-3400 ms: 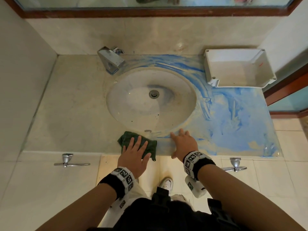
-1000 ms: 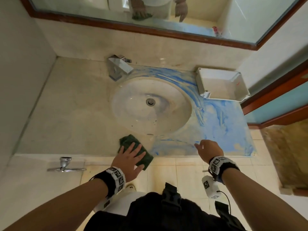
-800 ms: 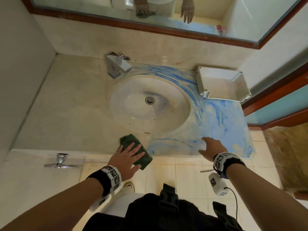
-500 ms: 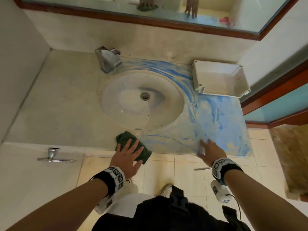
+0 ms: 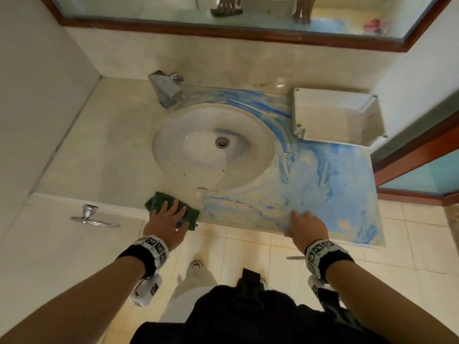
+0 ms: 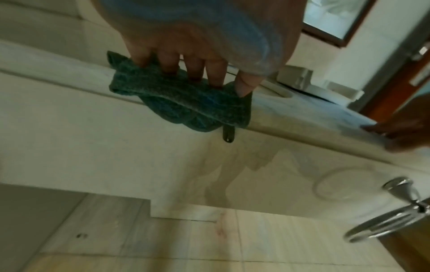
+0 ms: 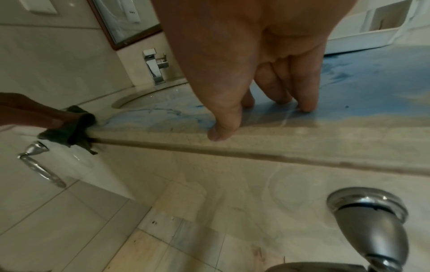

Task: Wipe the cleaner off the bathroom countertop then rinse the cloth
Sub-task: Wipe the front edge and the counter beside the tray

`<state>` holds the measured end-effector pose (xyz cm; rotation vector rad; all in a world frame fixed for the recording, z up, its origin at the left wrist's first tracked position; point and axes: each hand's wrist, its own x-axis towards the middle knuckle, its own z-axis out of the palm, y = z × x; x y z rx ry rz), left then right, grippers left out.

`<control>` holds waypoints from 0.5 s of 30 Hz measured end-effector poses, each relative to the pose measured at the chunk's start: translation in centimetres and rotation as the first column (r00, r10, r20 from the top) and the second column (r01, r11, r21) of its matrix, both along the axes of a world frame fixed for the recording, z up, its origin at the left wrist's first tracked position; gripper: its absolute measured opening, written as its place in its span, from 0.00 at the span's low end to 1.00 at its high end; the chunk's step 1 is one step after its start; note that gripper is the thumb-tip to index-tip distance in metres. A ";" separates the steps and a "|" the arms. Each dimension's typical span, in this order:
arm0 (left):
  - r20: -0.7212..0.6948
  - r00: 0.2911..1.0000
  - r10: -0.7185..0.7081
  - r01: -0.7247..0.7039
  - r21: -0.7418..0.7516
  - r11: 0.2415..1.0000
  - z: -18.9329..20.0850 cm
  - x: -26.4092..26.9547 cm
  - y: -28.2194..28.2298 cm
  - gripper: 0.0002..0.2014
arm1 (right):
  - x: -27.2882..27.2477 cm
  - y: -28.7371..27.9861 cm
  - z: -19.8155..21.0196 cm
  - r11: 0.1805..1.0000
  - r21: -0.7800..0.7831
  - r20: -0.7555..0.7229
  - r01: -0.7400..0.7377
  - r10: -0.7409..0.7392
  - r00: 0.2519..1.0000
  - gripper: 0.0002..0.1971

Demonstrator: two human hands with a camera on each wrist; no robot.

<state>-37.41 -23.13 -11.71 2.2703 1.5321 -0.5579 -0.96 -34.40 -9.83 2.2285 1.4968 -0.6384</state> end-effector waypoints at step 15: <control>0.043 0.997 -0.060 0.062 -0.033 0.998 -1.1 0.6 -0.3 0.32 | -1.1 -0.2 2.6 0.987 -0.039 0.102 -0.155 0.158 0.982 0.20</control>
